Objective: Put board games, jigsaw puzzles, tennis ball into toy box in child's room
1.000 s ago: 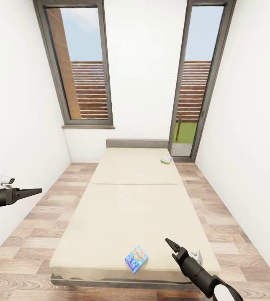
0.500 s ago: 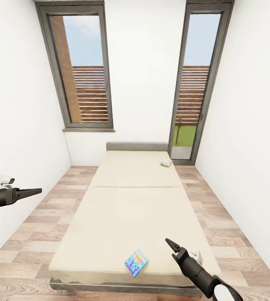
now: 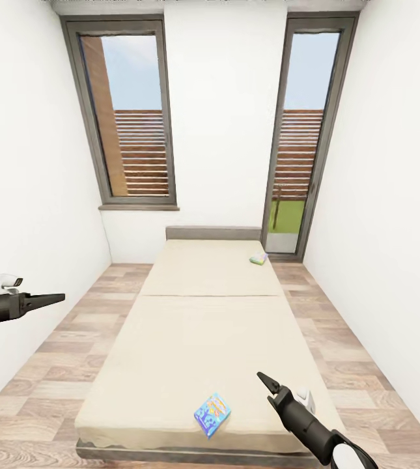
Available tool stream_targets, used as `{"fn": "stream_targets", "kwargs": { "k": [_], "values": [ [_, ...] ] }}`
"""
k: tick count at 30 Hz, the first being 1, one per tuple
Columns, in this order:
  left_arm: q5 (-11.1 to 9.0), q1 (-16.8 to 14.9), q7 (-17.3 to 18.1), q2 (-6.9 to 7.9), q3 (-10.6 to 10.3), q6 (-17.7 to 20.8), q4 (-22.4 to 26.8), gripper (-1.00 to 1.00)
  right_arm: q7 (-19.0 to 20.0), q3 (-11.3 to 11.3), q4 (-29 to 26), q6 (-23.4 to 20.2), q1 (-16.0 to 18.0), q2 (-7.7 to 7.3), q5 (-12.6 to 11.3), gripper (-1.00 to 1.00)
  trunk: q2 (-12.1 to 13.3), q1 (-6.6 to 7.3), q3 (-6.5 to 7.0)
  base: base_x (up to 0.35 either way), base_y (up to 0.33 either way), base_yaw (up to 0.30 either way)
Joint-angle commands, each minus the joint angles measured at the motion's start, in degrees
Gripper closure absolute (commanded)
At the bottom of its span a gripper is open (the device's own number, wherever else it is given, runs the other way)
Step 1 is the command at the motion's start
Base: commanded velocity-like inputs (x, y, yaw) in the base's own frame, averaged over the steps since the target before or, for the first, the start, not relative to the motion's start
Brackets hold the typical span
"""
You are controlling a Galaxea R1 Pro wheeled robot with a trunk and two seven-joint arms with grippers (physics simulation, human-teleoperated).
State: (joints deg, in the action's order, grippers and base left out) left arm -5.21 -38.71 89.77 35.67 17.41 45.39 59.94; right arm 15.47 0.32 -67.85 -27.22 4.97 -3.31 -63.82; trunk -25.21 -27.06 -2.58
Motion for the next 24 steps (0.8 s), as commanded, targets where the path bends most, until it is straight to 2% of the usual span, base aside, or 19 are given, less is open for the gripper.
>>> {"fn": "stream_targets", "kwargs": {
  "k": [1, 24],
  "values": [
    [0.03, -0.05, 0.23, 0.01, -0.01, 0.60, 0.00, -1.00, -0.02, 0.03, -0.01, -0.20, 0.04, -0.03, -0.37, -1.00, -0.12, -0.04, -0.03, 0.000, 0.000, 0.000],
    [0.03, -0.05, 0.23, 0.01, -0.01, 0.58, -0.05, -1.00, -0.05, 0.03, 0.00, -0.20, 0.04, -0.03, -0.36, -1.00, -0.12, -0.04, 2.15, 0.000, 0.000, 0.000]
  ]
}}
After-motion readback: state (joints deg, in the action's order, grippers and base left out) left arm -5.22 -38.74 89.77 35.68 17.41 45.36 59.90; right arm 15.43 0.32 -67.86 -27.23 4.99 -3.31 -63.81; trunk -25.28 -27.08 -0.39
